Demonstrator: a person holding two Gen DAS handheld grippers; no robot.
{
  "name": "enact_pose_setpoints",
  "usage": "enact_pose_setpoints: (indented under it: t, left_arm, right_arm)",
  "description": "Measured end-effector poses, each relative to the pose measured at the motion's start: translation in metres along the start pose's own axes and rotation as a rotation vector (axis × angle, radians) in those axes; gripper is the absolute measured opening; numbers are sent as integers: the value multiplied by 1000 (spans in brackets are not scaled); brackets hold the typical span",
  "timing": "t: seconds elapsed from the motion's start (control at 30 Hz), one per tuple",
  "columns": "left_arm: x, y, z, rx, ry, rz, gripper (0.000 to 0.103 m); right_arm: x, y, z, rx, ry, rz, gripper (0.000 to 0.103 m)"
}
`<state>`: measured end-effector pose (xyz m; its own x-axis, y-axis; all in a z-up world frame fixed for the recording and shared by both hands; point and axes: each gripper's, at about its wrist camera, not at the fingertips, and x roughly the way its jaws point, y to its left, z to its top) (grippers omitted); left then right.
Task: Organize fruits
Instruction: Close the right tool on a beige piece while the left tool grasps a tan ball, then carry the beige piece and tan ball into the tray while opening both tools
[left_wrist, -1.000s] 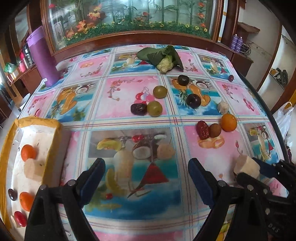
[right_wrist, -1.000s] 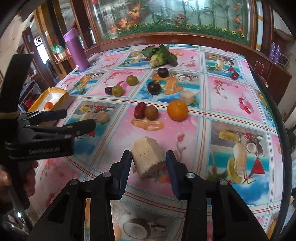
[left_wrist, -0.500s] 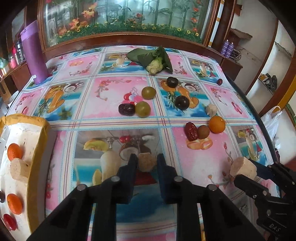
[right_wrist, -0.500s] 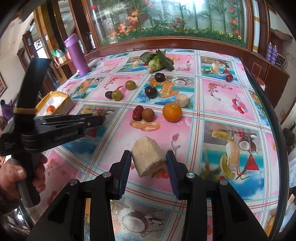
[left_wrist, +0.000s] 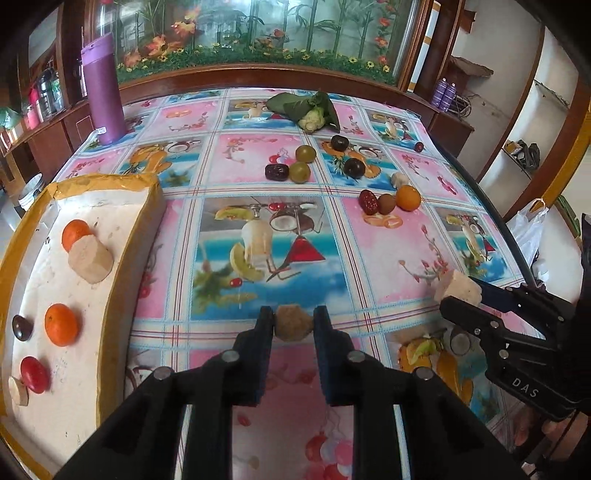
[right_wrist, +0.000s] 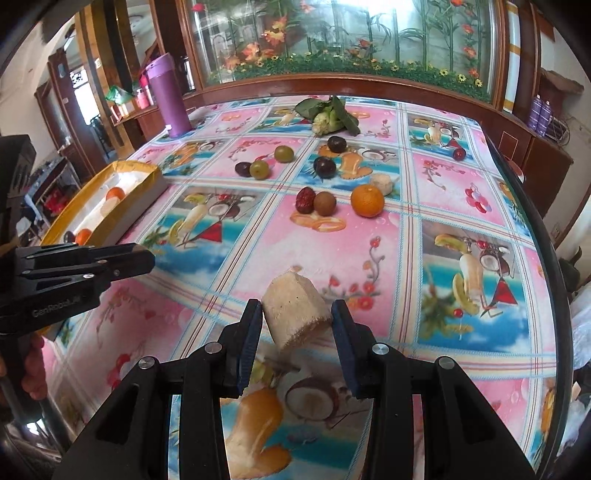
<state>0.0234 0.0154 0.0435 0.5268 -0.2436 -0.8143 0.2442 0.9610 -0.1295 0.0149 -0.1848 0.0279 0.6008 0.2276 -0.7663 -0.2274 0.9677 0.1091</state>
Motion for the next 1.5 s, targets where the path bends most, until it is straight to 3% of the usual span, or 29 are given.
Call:
enact_pose_setpoints:
  t: [0.23, 0.7, 1.03, 1.5]
  left_arm:
    - [-24, 7, -8, 5, -41, -5, 25]
    - [-60, 54, -15, -56, -100, 22, 25]
    - [-81, 117, -26, -169, -130, 97, 25]
    - [-97, 193, -66, -300, -108, 212, 25]
  right_arm:
    - [-9, 20, -6, -9, 4, -5, 38]
    - [-10, 80, 21, -90, -27, 41, 38]
    - [3, 136, 47, -179, -36, 119, 38]
    - [32, 209, 76, -287, -18, 231, 38]
